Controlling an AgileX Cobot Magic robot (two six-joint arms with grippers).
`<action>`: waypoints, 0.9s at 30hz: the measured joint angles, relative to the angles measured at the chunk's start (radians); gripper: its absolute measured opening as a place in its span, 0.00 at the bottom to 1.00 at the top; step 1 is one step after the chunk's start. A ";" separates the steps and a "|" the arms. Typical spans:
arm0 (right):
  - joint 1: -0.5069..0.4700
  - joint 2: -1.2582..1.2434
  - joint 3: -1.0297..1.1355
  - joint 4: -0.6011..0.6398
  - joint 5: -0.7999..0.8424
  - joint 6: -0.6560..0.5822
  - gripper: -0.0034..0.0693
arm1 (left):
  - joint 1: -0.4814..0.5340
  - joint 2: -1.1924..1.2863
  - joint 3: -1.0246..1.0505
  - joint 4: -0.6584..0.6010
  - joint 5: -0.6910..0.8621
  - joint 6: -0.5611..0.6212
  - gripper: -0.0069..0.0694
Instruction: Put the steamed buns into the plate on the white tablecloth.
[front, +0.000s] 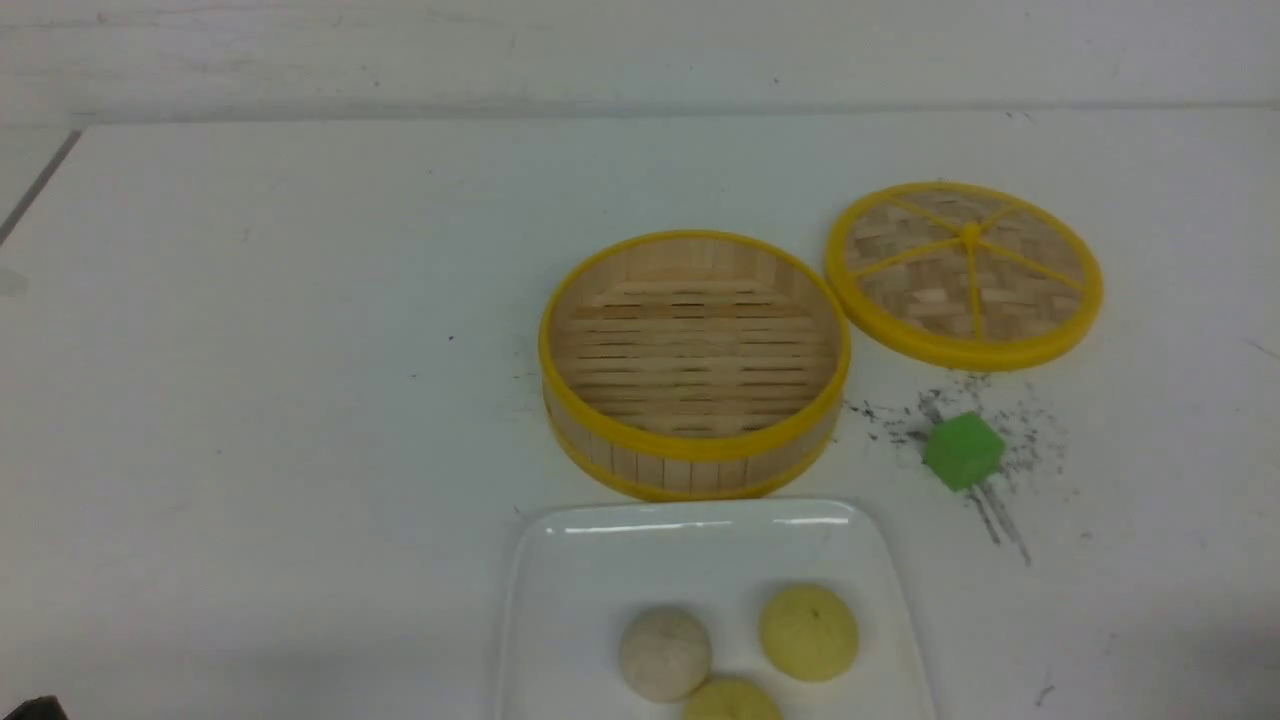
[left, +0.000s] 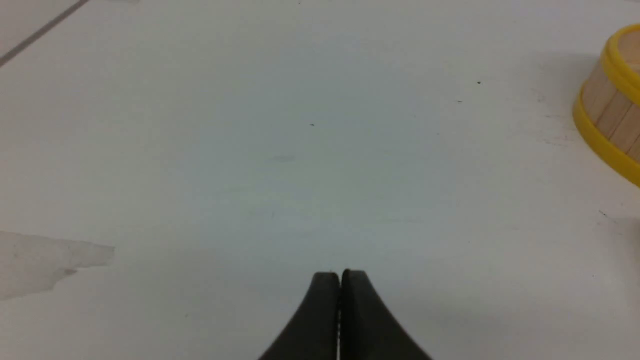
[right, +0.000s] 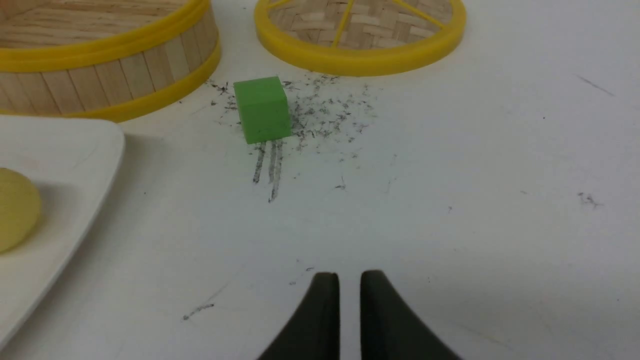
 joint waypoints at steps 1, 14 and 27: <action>0.000 0.000 0.000 0.000 0.000 0.000 0.18 | -0.002 0.000 0.000 0.005 0.004 0.000 0.13; -0.001 0.000 0.000 0.000 0.000 0.000 0.20 | -0.005 0.000 -0.001 0.010 0.011 0.000 0.13; -0.001 0.000 0.000 -0.001 0.000 0.000 0.22 | -0.005 0.000 -0.001 0.021 0.013 -0.001 0.14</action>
